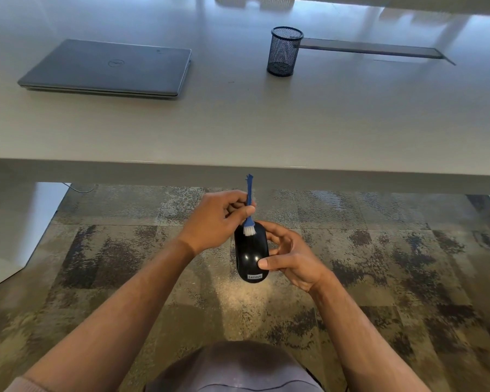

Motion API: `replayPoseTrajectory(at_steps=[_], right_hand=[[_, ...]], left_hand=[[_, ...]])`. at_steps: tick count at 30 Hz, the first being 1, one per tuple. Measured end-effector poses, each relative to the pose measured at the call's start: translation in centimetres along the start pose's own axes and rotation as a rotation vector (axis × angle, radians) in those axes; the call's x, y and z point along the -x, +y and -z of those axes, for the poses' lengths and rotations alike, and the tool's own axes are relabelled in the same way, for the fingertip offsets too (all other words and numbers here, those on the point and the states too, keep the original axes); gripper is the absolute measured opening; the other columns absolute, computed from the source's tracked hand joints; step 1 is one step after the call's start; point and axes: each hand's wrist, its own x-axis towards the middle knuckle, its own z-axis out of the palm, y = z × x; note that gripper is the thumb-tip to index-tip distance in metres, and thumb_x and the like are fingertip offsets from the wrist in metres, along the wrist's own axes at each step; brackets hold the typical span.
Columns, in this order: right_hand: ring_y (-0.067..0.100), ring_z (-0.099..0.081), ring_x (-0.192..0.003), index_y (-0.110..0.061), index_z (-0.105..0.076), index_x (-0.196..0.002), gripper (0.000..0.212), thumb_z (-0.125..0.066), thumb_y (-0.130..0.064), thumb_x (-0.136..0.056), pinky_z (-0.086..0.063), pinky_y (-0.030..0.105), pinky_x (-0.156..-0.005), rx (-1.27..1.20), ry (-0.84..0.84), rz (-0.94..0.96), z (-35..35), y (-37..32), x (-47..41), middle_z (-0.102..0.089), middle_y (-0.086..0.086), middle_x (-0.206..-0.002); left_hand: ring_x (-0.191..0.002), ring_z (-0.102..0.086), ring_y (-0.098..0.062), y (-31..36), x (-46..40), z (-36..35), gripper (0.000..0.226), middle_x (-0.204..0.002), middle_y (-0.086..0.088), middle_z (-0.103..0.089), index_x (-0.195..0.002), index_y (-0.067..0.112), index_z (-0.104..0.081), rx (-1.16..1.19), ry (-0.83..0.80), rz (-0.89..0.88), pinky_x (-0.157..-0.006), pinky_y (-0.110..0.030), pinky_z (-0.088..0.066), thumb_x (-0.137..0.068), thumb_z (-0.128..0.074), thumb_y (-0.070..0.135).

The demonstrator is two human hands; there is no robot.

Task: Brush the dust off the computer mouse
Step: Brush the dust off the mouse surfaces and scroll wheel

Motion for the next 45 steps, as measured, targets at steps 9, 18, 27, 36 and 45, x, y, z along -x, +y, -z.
replayPoseTrajectory(at_steps=[9,18,27,36,45], right_hand=[[0.039,-0.069,-0.104,-0.011,-0.057,-0.136,0.083,-0.083,0.002,-0.058,-0.051,0.065,-0.093,-0.003,-0.009,-0.006,0.1,0.2,0.2,-0.062,0.012,-0.135],[0.036,-0.071,-0.099,-0.013,-0.060,-0.133,0.080,-0.083,0.002,-0.058,-0.053,0.061,-0.090,0.001,-0.003,-0.009,-0.2,-0.1,0.0,-0.065,0.010,-0.131],[0.038,-0.070,-0.101,-0.012,-0.059,-0.135,0.082,-0.083,0.001,-0.058,-0.055,0.060,-0.090,-0.003,-0.014,-0.006,-0.1,0.1,0.1,-0.064,0.011,-0.133],[0.039,-0.069,-0.102,-0.010,-0.058,-0.136,0.081,-0.082,0.004,-0.060,-0.050,0.065,-0.093,-0.022,-0.005,0.008,-0.2,0.2,-0.2,-0.063,0.014,-0.133],[0.037,-0.071,-0.101,-0.010,-0.057,-0.137,0.083,-0.083,0.003,-0.059,-0.055,0.058,-0.090,-0.041,-0.022,0.012,-0.1,0.2,-0.2,-0.061,0.014,-0.136]], left_hand=[[-0.082,-0.064,-0.006,-1.6,-1.2,0.0,0.017,-0.092,0.002,-0.068,-0.107,0.017,-0.067,-0.164,0.078,0.091,-0.076,-0.016,-0.049,-0.094,-0.061,0.026],[-0.073,-0.067,-0.003,0.3,-0.2,0.1,0.008,-0.083,0.008,-0.069,-0.099,0.023,-0.068,0.051,0.133,0.018,-0.073,-0.016,-0.053,-0.091,-0.064,0.022],[-0.085,-0.062,-0.007,-1.0,-0.6,0.0,0.016,-0.095,0.005,-0.065,-0.107,0.016,-0.066,-0.177,0.051,-0.022,-0.082,-0.025,-0.053,-0.094,-0.059,0.022],[-0.091,-0.064,-0.006,0.3,-0.3,0.1,0.016,-0.100,0.005,-0.067,-0.107,0.017,-0.067,-0.076,0.049,-0.104,-0.083,-0.019,-0.051,-0.094,-0.059,0.022],[-0.086,-0.061,-0.010,-1.3,-1.1,0.4,0.019,-0.098,0.003,-0.065,-0.108,0.016,-0.066,-0.252,0.026,-0.080,-0.083,-0.034,-0.053,-0.096,-0.055,0.026]])
